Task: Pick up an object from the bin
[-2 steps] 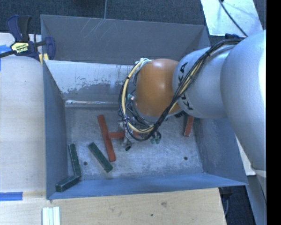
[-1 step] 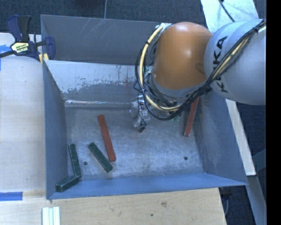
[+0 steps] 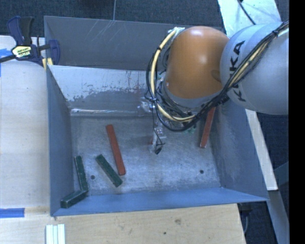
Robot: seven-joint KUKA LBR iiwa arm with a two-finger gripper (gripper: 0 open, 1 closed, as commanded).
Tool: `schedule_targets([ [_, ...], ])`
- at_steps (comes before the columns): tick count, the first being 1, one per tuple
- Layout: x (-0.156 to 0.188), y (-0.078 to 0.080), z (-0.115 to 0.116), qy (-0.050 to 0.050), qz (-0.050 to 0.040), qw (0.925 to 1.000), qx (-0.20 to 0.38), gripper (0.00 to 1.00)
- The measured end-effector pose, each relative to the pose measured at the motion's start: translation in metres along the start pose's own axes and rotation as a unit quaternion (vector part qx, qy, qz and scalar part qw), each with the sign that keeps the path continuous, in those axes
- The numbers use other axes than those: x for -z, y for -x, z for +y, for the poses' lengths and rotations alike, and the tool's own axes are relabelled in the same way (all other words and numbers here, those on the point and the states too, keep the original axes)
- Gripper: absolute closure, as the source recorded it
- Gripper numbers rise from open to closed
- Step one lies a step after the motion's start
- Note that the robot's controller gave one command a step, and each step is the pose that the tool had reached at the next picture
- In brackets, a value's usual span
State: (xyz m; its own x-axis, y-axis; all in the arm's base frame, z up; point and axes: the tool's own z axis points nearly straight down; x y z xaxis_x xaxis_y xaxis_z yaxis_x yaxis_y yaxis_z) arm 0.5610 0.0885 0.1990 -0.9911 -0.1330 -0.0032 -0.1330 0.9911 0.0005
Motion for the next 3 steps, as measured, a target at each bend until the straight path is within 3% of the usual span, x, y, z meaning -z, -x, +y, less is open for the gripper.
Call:
schedule_targets([
  [1, 0.030, -0.011, -0.004, 0.000, -0.0021, 0.9908, 0.135, 0.00],
  [2, -0.106, -0.033, 0.014, 0.001, 0.0043, 0.9857, 0.169, 0.00],
  [3, -0.130, -0.006, -0.063, -0.002, -0.0004, 0.9869, 0.161, 0.00],
])
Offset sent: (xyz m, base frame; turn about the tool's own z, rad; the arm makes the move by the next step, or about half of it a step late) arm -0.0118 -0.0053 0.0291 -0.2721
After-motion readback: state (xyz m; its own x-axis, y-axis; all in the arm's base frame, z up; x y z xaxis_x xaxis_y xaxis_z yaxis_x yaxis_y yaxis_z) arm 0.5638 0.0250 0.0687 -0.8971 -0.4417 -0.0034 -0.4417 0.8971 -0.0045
